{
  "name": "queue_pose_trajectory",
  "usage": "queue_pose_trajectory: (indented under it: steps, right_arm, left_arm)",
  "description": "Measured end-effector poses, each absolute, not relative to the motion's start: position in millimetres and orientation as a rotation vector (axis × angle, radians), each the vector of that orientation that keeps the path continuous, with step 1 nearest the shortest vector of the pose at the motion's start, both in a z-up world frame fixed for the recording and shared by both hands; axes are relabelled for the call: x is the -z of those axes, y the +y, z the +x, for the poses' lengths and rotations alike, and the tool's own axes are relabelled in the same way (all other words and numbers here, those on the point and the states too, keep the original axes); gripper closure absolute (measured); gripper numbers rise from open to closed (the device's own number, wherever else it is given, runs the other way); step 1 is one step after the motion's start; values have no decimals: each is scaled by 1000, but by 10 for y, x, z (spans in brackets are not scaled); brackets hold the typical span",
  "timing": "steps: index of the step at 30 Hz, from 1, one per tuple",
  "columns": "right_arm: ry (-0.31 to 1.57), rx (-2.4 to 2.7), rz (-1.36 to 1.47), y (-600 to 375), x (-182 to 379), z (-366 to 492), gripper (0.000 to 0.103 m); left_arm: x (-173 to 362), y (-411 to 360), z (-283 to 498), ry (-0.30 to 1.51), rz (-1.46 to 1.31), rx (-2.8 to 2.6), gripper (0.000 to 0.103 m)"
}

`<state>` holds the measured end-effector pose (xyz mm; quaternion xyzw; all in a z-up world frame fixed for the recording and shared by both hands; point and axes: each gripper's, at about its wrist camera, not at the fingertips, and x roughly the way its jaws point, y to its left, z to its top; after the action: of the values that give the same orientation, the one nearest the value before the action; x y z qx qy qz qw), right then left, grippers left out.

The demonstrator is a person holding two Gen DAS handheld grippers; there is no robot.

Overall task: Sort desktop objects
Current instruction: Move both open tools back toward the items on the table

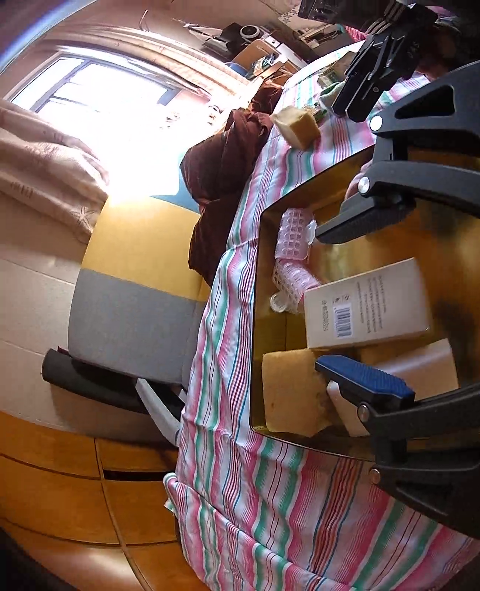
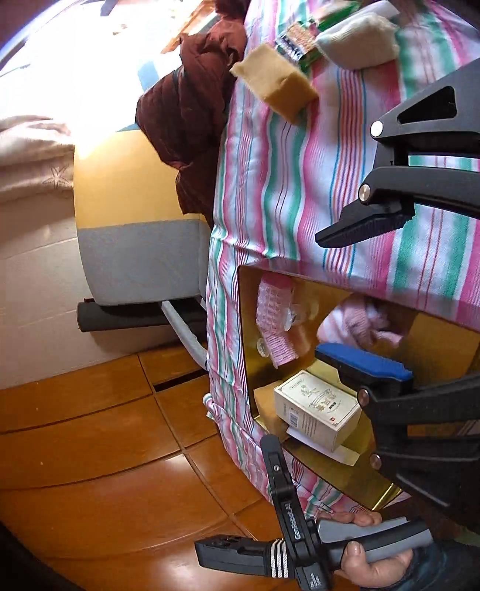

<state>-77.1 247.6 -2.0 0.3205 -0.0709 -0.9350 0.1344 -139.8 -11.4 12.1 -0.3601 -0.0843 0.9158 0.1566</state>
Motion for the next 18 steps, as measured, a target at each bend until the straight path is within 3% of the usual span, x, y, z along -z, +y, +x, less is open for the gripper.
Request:
queue_pose_trajectory:
  steps: [8,13,18]
  right_arm:
    - [-339,2802,1003,2982,333,-318,47]
    - [-339,2821,986,3041,430,-63,47]
    - [-318,2843,968,3078,518,159,42]
  left_arm:
    - [-37,173,-903,-194,-975,-2573,37]
    - [-11,188,-648,-259,-942,-2585,37]
    - [-15,426,-450,-167,-896,-2555,37]
